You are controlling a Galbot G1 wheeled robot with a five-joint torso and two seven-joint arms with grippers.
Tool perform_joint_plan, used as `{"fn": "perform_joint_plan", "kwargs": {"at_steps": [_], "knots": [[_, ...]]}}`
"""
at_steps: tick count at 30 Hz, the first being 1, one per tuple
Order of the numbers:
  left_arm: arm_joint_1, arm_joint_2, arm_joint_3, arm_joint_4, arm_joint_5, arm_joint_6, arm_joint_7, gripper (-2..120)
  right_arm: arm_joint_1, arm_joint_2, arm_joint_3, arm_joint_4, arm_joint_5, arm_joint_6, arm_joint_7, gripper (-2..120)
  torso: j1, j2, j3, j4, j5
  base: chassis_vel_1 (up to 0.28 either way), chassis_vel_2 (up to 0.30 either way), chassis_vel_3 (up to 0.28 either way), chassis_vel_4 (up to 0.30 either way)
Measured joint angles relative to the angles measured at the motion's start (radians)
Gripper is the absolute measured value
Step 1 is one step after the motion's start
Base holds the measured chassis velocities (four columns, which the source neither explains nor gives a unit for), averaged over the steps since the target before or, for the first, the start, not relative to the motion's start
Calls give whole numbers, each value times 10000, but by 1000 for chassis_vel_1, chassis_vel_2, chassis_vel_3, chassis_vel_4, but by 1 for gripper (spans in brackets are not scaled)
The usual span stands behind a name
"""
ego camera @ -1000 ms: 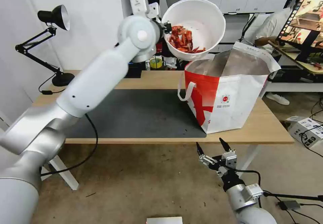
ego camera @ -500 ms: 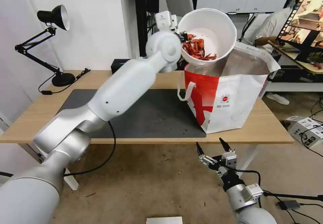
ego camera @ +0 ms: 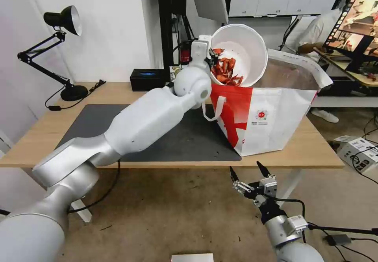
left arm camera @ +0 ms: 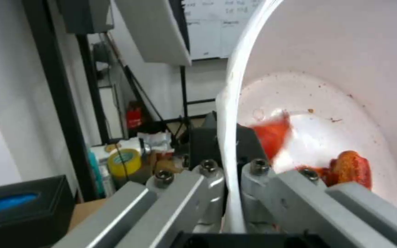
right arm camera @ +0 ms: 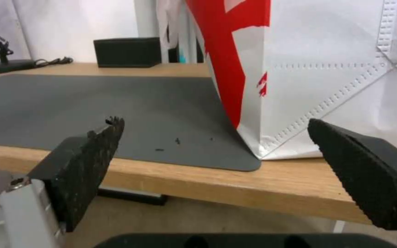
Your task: Pick up the trash from the table and place it into the takeout bag.
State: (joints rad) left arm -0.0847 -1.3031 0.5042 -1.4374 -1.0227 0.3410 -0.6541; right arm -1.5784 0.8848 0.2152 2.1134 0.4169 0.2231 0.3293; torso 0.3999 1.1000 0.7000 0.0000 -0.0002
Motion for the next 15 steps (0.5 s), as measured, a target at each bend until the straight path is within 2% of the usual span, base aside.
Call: {"fn": "perform_joint_plan", "kwargs": {"at_steps": [12,15], "knots": [[-274,265,428,-470,-554,163,778,0,0,0,-1,0,0,0,0,100,0,0,0,0,1,0,0,0,0],[-361,383,486,-592,-912,687,1286,0,1,0,0,0,0,0,0,100,0,0,0,0,1,0,0,0,0]]}}
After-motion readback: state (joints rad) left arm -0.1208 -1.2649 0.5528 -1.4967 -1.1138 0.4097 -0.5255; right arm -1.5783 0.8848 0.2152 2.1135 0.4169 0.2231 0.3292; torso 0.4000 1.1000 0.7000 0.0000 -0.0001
